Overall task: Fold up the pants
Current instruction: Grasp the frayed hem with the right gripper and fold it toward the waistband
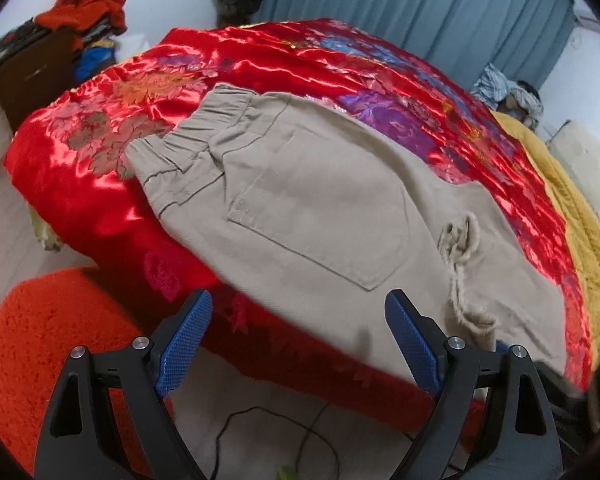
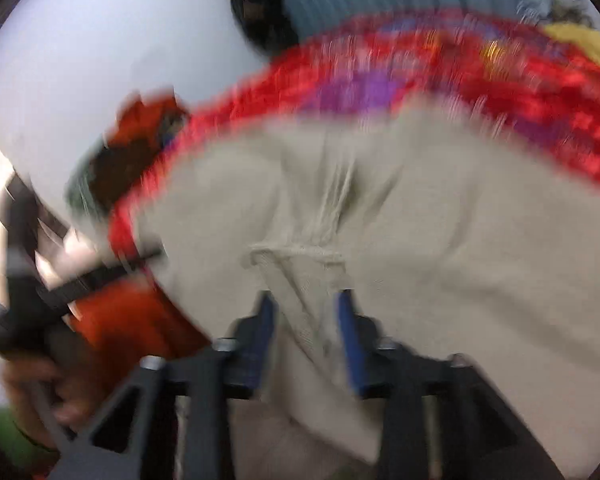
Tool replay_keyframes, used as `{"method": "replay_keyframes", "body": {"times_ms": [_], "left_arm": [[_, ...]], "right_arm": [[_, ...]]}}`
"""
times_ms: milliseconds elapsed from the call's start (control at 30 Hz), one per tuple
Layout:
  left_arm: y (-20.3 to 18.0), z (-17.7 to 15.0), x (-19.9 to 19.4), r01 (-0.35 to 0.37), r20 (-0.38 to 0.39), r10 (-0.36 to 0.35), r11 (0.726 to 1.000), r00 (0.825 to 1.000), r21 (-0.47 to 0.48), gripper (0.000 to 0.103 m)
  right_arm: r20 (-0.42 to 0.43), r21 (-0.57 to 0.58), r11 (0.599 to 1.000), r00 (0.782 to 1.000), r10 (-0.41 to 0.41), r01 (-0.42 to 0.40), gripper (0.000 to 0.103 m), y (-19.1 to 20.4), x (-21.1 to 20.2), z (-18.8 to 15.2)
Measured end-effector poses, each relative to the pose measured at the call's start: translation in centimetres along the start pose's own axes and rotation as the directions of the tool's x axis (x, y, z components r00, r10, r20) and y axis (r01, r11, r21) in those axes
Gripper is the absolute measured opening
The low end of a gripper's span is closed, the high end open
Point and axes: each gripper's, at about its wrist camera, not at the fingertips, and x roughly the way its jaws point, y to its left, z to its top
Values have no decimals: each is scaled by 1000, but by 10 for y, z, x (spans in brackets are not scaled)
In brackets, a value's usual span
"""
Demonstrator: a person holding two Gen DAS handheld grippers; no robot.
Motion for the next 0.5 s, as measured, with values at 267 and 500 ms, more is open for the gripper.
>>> {"method": "replay_keyframes", "body": {"times_ms": [267,500], "left_arm": [[-71,8,-29,130,71,-144,977,987,172,90],[-196,-14,16,241,-98,-221,857,970,455,91]], "right_arm": [[282,-60,988,952,-118,141,59,-36,-132,-12],[151,188,939,936,-317,288,26,-153,-130,-30]]}}
